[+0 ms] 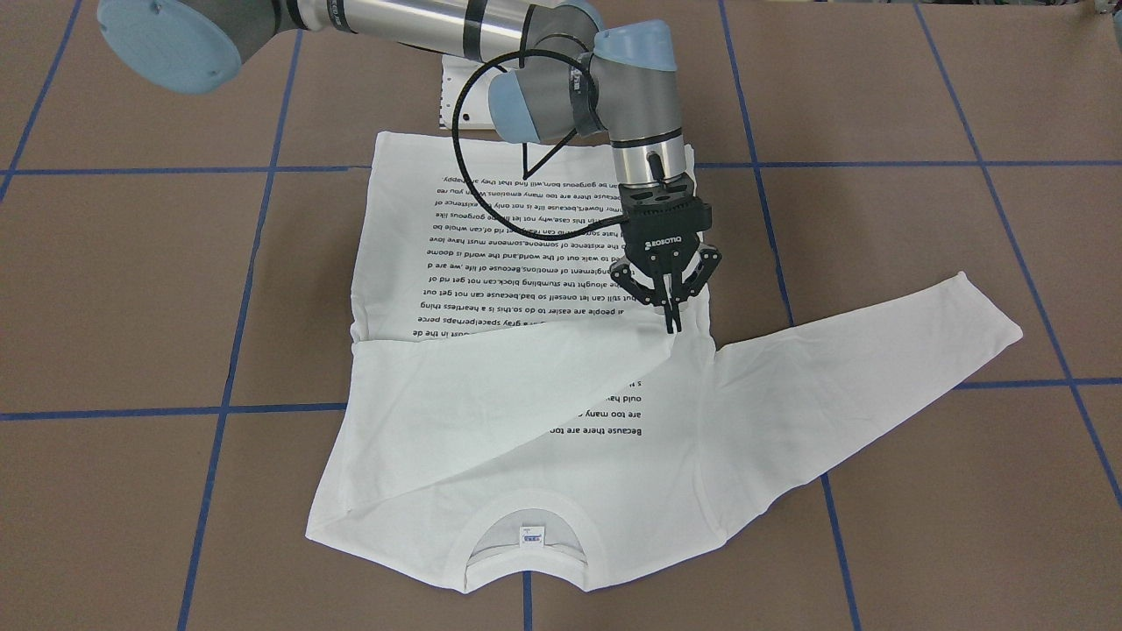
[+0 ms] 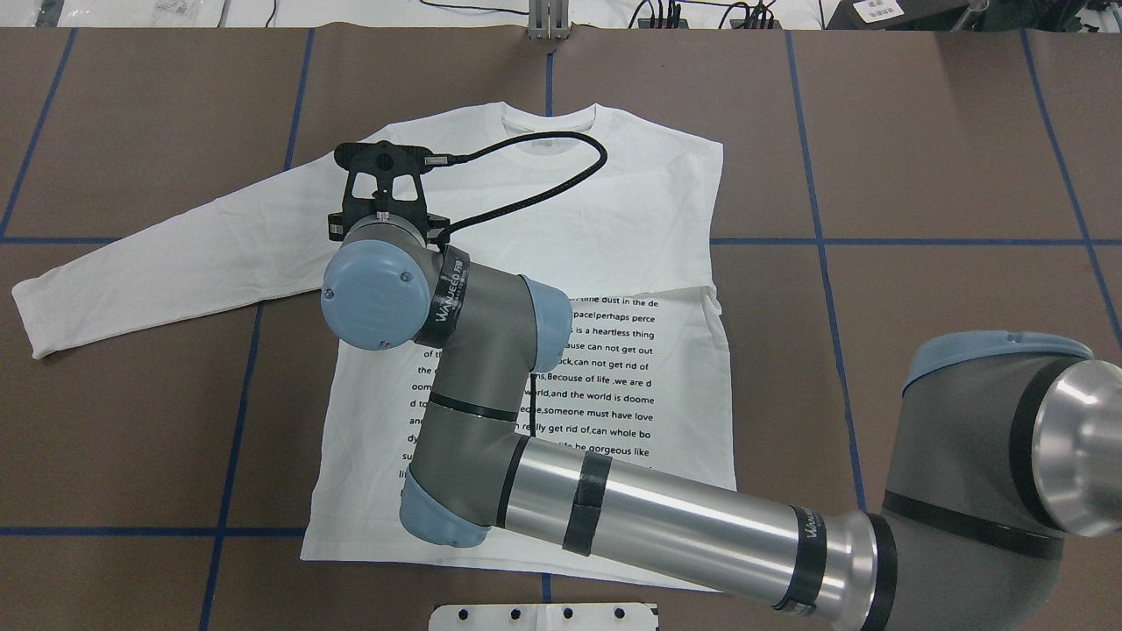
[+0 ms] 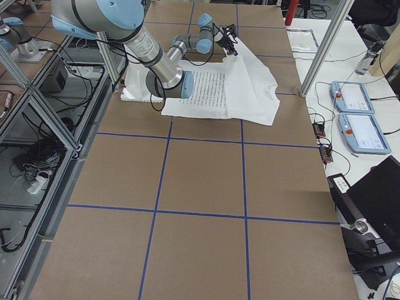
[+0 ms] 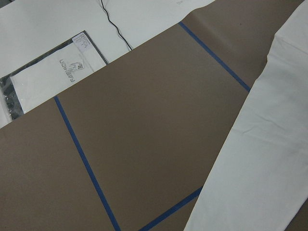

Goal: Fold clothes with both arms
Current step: 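Grasp the sleeve nearest the right gripper and fold it across the shirt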

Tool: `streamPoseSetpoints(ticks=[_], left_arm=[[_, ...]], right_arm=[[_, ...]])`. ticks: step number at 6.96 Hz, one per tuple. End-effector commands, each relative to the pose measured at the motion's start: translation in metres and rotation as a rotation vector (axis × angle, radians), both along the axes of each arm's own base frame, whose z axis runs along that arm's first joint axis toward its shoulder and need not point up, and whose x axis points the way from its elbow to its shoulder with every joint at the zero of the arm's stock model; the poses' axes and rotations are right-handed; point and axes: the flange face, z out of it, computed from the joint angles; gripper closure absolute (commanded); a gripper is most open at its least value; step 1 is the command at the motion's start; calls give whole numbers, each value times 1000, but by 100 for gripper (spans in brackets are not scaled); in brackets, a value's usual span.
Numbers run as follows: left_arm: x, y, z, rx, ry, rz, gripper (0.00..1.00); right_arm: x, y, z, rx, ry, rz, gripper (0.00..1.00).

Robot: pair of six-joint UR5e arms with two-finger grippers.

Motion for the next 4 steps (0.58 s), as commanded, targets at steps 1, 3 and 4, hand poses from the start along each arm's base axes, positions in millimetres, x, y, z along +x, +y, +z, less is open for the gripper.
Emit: streamPoseSetpoints(ticks=[1, 3, 4], left_arm=[[0, 0, 1, -2, 0, 0, 0], [0, -1, 8, -15, -2, 1, 0], [0, -4, 8, 1, 0, 0, 0]], right_arm=[[-3, 5, -13, -35, -51, 8, 0], [5, -12, -6, -112, -47, 0, 0], [26, -51, 19, -215, 93, 8, 0]])
